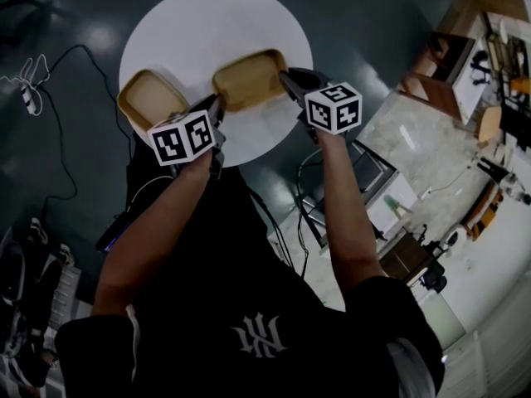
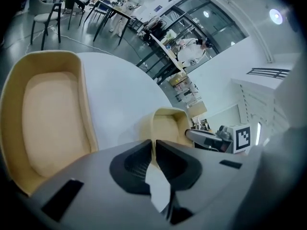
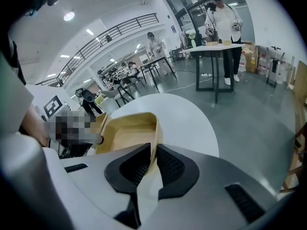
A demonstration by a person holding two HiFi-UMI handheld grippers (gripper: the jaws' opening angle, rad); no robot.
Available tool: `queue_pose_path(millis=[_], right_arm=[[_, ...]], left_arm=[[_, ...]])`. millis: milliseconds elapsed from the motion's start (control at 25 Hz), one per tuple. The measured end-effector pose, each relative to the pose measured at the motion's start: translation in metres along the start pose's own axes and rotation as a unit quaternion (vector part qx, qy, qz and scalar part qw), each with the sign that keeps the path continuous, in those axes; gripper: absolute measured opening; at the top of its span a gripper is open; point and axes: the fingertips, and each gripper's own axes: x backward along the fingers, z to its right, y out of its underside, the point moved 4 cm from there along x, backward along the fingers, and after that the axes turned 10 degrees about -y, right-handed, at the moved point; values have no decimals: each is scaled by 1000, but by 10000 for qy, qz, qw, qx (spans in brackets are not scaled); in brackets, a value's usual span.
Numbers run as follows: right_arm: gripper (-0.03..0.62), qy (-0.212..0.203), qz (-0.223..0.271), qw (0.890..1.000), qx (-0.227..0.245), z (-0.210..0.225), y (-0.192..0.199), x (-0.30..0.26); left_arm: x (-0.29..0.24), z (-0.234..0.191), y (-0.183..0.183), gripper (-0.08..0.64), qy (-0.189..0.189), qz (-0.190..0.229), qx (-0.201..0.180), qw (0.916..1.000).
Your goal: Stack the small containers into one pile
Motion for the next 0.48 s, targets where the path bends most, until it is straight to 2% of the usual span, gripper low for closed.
queue_pose_path(millis=[200,480], right_arm=[[64,59,374,9992,99,-18,-23,16],[66,270,852,9955,329,-54,-52,42]], left_arm=[[18,7,-19,26,142,156,-202,9996],[56,20,-54,20,485,379,-681,9958]])
